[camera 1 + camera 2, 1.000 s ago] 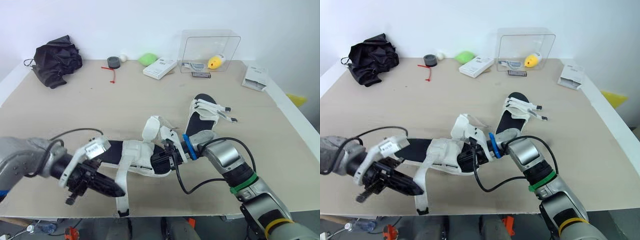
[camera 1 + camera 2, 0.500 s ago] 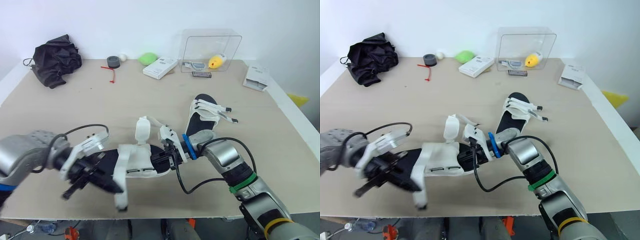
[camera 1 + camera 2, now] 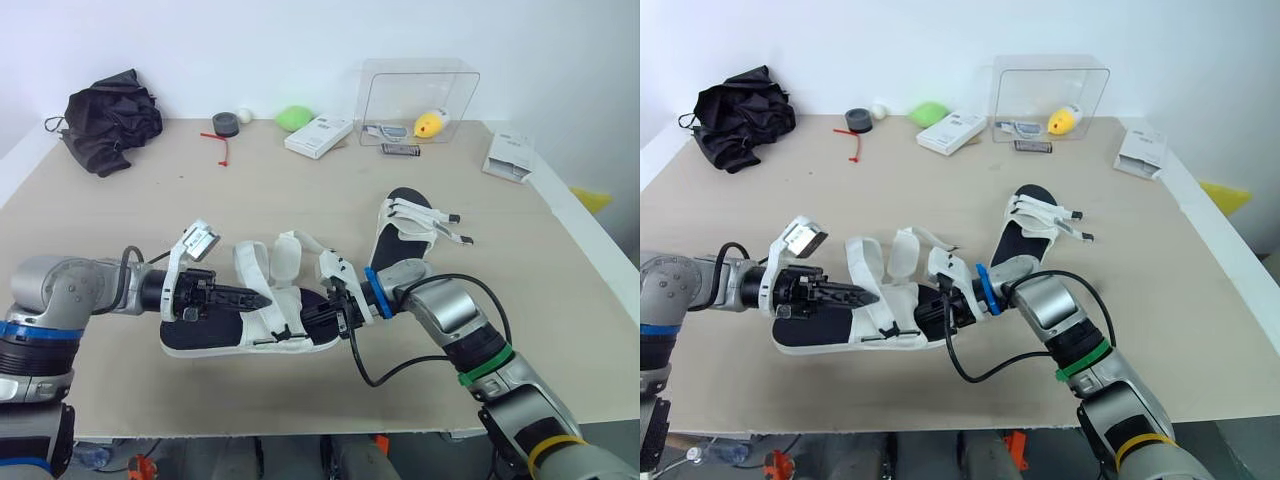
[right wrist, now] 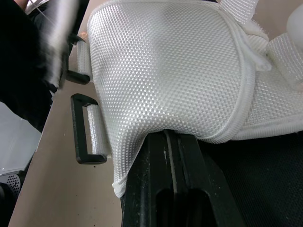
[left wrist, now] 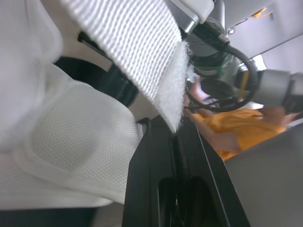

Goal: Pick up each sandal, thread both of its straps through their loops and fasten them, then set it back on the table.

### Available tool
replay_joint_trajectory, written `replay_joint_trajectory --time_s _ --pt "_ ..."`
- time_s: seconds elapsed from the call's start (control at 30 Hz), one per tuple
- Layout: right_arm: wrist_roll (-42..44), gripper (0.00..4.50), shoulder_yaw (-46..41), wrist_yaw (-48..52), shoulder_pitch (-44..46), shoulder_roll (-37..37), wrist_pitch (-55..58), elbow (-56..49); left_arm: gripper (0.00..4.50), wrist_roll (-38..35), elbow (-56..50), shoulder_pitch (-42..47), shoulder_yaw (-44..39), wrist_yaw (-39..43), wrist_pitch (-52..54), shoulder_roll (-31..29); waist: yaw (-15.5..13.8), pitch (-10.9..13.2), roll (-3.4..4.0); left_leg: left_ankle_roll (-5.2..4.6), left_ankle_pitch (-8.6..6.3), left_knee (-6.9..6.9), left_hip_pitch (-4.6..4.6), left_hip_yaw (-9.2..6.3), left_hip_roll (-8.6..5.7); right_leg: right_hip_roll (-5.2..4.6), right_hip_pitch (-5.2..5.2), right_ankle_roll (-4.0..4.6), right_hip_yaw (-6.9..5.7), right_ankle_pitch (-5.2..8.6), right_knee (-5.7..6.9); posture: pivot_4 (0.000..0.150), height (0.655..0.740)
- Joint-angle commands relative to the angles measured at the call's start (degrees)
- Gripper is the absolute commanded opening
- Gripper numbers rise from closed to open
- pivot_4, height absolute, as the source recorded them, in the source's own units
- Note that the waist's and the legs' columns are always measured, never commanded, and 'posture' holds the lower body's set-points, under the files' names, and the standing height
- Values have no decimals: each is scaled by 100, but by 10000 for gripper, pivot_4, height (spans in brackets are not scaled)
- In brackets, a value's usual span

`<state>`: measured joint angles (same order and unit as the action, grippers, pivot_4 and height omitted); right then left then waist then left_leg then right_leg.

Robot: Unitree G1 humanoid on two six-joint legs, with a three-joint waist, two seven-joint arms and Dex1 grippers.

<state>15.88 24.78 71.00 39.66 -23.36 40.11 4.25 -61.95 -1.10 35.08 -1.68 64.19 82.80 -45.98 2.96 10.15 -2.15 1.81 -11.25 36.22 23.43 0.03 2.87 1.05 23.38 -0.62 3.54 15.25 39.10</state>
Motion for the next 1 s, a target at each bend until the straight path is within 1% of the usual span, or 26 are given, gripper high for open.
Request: replay_joint_trajectory --time_s 0.03,0.23,0.37,0.53,0.67,0.83,1.0 --pt "-67 0 138 -52 -86 -7 90 47 389 -24 -86 147 53 413 -14 -319 3 0 1 0 0 -2 -1 1 0 0 1 0 2 0 0 1500 7400" --pt "-66 0 148 -64 -117 10 84 28 389 644 513 422 497 689 -549 -393 -2 0 1 0 0 -4 -1 -2 0 1 0 3 -2 2 0 1500 7400" --pt "-63 0 144 -74 -119 19 88 19 389 1008 612 522 871 1055 -874 -438 -1 0 0 0 0 -5 0 0 0 2 1 3 0 3 0 1500 7400" --pt "-69 0 144 -85 -128 16 95 4 389 1237 625 630 1176 1449 -1037 -491 -1 0 0 0 0 -5 1 -1 2 4 3 5 0 3 0 1500 7400" --pt "-60 0 138 -97 -159 -3 116 -34 389 1479 393 559 1492 1879 -1257 -764 2 0 1 -1 -1 -7 0 0 2 5 4 7 2 6 0 1500 7400" --pt "-62 0 150 -97 -160 21 105 -22 389 1698 755 833 1573 2063 -1342 -738 -1 0 1 -1 -1 -12 0 -3 5 8 4 12 -3 9 0 1500 7400" --pt "-69 0 155 -98 -142 43 86 4 389 1870 844 963 1693 2276 -1374 -740 2 0 1 -2 -2 -13 0 -3 6 10 5 12 -1 9 0 1500 7400"
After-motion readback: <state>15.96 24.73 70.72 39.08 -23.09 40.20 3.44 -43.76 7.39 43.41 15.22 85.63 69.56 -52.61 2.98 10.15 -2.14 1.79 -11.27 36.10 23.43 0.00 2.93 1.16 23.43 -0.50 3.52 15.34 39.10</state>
